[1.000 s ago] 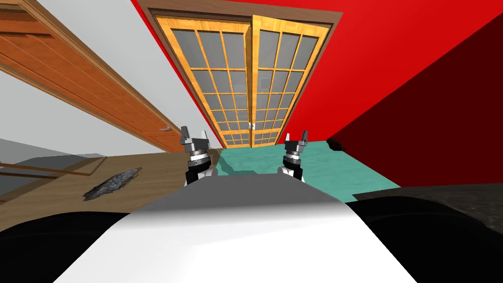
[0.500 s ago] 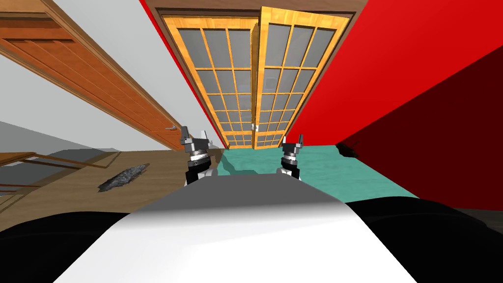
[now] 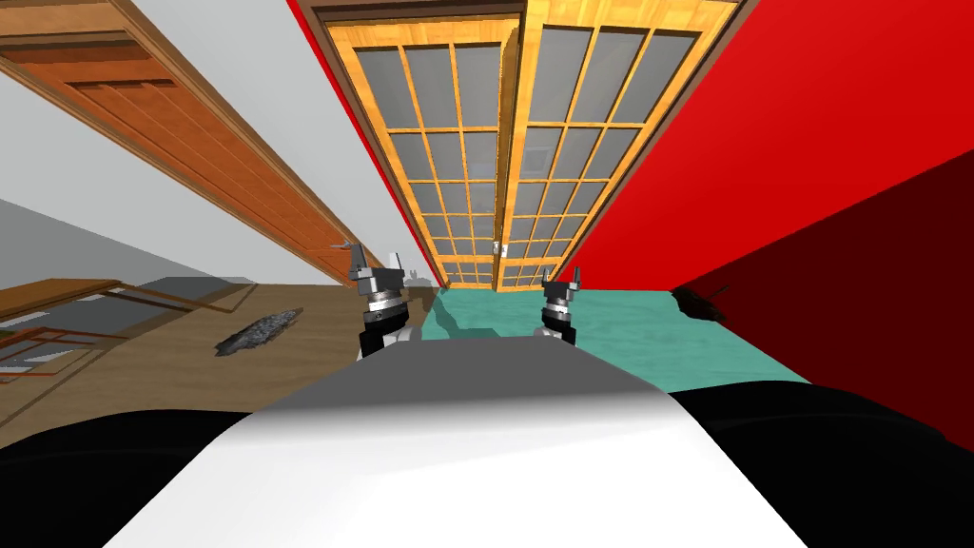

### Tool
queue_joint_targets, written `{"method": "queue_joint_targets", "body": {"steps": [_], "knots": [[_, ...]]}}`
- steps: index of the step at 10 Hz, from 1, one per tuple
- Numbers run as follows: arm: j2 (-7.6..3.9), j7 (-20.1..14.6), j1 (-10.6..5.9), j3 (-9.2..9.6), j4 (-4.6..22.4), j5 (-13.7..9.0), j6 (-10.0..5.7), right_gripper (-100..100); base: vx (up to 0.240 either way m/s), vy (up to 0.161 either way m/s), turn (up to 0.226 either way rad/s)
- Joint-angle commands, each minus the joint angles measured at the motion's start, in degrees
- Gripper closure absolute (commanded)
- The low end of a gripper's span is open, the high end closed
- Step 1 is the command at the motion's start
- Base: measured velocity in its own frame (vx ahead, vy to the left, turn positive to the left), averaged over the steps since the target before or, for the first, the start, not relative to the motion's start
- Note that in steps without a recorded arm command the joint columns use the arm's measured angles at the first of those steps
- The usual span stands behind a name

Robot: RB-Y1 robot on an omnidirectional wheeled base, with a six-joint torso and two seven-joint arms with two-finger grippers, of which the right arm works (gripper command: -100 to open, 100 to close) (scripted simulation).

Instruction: Pull the door open

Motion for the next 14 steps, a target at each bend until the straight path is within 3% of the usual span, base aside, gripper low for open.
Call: {"method": "queue_joint_targets", "body": {"steps": [1,14], "knots": [[-0.57,-1.57,-0.08,0.91,1.88,-1.55,-1.02,-100,0.096,0.006,0.114],[-6.14,-14.87,-1.45,6.94,16.76,-15.84,-7.6,-100,0.103,-0.004,0.127]]}}
